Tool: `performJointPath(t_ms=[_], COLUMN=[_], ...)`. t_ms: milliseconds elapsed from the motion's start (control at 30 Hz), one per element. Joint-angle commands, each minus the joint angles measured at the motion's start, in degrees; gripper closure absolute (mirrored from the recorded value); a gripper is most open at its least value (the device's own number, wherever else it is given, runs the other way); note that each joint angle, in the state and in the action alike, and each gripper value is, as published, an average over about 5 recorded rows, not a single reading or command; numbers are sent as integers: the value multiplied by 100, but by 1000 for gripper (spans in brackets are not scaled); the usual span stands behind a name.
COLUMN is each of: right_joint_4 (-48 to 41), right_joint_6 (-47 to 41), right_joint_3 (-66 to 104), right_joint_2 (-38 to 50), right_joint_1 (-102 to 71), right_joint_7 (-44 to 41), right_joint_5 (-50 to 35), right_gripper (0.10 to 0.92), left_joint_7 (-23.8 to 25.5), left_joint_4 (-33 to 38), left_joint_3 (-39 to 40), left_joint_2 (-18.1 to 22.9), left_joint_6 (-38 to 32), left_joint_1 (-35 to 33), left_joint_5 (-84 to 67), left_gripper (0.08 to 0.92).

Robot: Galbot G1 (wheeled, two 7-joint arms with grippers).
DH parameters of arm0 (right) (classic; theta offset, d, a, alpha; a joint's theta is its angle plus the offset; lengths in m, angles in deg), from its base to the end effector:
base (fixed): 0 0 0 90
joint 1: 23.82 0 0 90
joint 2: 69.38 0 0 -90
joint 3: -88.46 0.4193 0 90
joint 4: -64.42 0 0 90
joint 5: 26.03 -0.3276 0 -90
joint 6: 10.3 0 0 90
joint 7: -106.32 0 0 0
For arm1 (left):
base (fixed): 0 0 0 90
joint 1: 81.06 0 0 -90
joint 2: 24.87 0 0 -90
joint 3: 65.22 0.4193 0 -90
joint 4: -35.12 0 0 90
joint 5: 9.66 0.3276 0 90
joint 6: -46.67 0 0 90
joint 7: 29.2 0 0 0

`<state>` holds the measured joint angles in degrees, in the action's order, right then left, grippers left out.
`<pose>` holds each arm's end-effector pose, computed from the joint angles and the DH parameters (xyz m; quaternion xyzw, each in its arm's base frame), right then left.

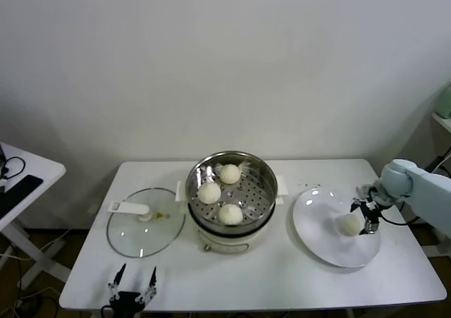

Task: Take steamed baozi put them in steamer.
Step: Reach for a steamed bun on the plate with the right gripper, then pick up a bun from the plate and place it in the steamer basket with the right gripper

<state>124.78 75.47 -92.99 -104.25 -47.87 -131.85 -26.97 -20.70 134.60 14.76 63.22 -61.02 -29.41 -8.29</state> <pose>0.5138 -0.3142 -0.2372 0.4769 -0.5265 0.5286 0.4648 0.0241 0.0684 -0.4823 -0.0138 -0.9926 -0.0648 0.1016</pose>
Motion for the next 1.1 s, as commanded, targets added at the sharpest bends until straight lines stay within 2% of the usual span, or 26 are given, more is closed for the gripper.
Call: performJointPath(t_ms=[33, 300, 433, 667, 800, 1100], right_joint_4=[-229, 67, 558, 1403, 1901, 2421], right_joint_6=[24, -1, -149, -472, -740, -1193], right_joint_3=[293, 24, -910, -3175, -3793, -3396], right_joint_2=[-176, -82, 104, -11, -288, -1104], right_joint_1=[-283, 58, 1039, 3899, 4946, 5563], right_joint_7=[52, 11, 6, -65, -111, 54], right_joint_5=[86, -9, -582, -2303, -3067, -3607], right_gripper=[251, 357, 394, 411, 413, 408], left_joint_7=[-7, -29, -34, -34, -34, -36], left_joint_4=[-15, -27, -4, 30, 49, 84], left_joint_3=[-5, -16, -19, -28, -17, 16], left_joint_2=[-3, 0, 3, -5, -3, -9], left_joint_6=[-14, -46, -45, -42, -33, -11], left_joint_1=[19, 4, -3, -12, -24, -35], left_joint_5=[5, 25, 28, 22, 17, 21], left_gripper=[177, 177, 177, 177, 177, 177])
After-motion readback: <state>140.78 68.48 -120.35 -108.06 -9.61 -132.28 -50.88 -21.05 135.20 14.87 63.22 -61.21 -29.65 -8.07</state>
